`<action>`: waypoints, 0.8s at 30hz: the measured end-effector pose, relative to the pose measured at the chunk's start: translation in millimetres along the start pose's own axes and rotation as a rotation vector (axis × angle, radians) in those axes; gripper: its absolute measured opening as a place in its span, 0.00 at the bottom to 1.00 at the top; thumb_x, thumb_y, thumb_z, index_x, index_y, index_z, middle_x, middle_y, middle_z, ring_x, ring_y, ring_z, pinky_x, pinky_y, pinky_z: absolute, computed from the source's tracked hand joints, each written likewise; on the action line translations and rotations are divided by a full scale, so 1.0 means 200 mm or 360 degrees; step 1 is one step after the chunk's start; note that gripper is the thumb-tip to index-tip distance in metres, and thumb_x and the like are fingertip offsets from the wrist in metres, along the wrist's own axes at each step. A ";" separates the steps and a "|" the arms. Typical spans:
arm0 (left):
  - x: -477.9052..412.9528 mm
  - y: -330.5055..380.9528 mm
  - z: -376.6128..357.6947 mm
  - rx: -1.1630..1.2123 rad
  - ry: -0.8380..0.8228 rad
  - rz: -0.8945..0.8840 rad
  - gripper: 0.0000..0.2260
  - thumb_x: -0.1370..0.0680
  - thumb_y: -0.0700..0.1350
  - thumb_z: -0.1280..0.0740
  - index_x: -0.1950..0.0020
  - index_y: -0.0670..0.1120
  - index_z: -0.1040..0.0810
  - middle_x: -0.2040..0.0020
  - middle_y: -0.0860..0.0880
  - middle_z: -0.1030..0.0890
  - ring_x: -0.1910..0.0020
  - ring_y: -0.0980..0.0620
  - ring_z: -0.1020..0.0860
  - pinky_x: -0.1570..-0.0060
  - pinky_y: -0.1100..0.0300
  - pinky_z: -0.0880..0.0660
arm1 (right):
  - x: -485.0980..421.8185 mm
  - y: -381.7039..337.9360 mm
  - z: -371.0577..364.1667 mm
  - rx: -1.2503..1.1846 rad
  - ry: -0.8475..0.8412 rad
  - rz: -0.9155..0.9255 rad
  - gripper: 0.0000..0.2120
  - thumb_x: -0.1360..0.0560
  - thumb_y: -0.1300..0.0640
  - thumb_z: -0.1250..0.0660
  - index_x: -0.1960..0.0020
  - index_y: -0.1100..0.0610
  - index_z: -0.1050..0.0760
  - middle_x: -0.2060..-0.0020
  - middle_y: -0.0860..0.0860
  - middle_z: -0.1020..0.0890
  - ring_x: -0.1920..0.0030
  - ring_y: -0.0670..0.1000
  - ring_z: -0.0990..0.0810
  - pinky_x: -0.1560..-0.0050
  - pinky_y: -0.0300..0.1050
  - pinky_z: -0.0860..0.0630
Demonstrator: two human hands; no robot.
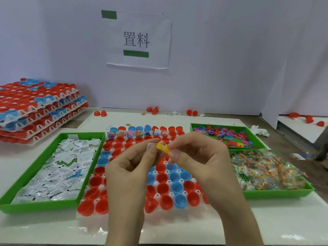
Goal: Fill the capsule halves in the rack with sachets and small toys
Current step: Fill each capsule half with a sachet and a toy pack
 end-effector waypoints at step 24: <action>0.01 -0.01 0.01 -0.0225 -0.0421 0.0168 0.10 0.34 0.50 0.27 0.54 0.58 0.14 0.57 0.52 0.13 0.54 0.56 0.15 0.49 0.59 0.23 | 0.08 0.18 0.35 0.1014 0.0316 -0.0284 0.10 0.24 0.61 0.29 0.52 0.46 0.16 0.57 0.40 0.16 0.54 0.41 0.19 0.52 0.32 0.25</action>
Point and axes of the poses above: each hand's wrist, its own x-axis away from the middle knuckle, its own z-axis out of the back of the hand, y = z × x, the point moved 2 cm from there along -x, towards the middle knuckle
